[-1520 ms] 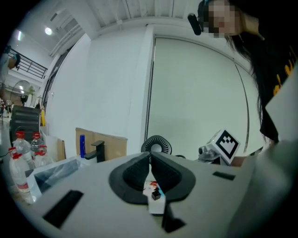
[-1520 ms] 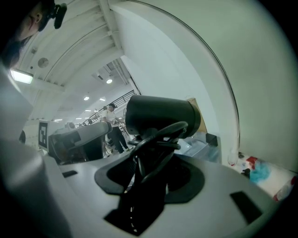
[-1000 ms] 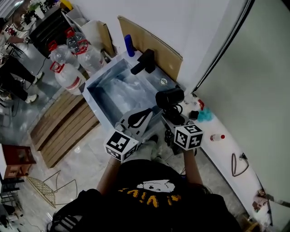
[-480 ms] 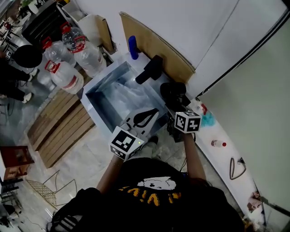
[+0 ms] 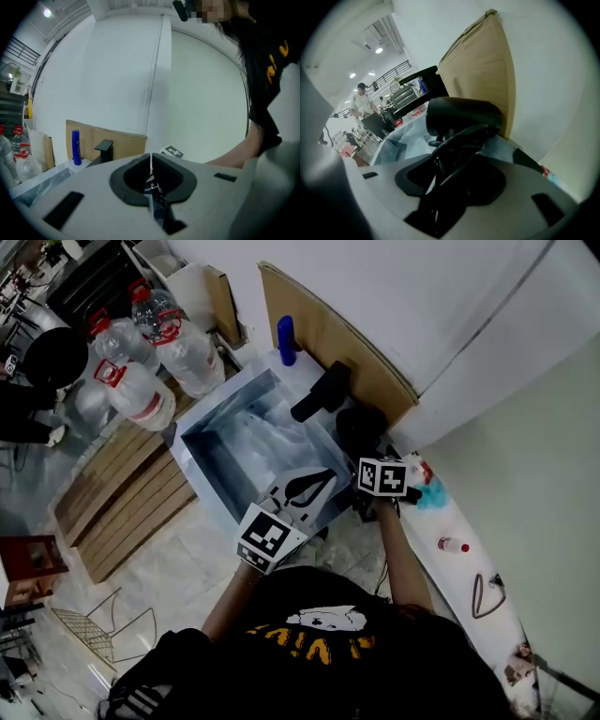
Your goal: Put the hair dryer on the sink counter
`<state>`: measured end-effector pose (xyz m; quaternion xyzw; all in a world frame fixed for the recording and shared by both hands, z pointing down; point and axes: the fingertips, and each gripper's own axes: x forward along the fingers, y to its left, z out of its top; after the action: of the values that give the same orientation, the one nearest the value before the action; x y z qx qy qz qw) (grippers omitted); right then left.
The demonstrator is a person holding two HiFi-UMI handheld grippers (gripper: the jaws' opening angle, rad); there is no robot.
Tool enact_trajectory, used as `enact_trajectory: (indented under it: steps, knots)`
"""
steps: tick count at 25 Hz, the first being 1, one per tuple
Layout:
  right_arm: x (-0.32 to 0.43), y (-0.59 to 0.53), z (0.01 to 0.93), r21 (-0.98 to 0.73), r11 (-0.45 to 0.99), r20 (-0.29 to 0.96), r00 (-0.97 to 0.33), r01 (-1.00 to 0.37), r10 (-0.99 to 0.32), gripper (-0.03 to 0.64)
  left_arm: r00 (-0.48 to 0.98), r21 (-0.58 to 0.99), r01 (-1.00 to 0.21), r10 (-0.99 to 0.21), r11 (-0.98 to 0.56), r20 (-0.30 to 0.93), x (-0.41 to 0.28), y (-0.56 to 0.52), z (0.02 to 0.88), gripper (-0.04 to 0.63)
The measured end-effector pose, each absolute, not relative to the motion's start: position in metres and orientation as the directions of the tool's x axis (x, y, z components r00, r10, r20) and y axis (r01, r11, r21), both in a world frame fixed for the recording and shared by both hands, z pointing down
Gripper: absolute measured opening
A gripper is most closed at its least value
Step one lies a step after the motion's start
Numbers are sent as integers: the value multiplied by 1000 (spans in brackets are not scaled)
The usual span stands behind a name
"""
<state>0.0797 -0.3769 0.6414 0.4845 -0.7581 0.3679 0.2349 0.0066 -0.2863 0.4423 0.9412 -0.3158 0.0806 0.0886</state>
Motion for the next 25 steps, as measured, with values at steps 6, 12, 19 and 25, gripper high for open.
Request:
enact_trajectory:
  steps: [6, 12, 19, 25]
  knots:
    - [76, -389, 652, -221, 317, 749, -369, -922, -550, 183, 776, 116, -621, -588, -775, 227, 6, -287, 448, 17]
    - [71, -400, 658, -148, 354, 764, -334, -924, -552, 186, 770, 113, -628, -594, -770, 235, 5, -288, 449, 17]
    - [68, -405, 661, -147, 359, 770, -335, -922, -543, 204, 759, 111, -640, -603, -761, 245, 4, -290, 453, 17]
    - [71, -404, 656, -172, 330, 758, -339, -928, -558, 270, 763, 119, -636, -598, -763, 246, 6, -288, 454, 17]
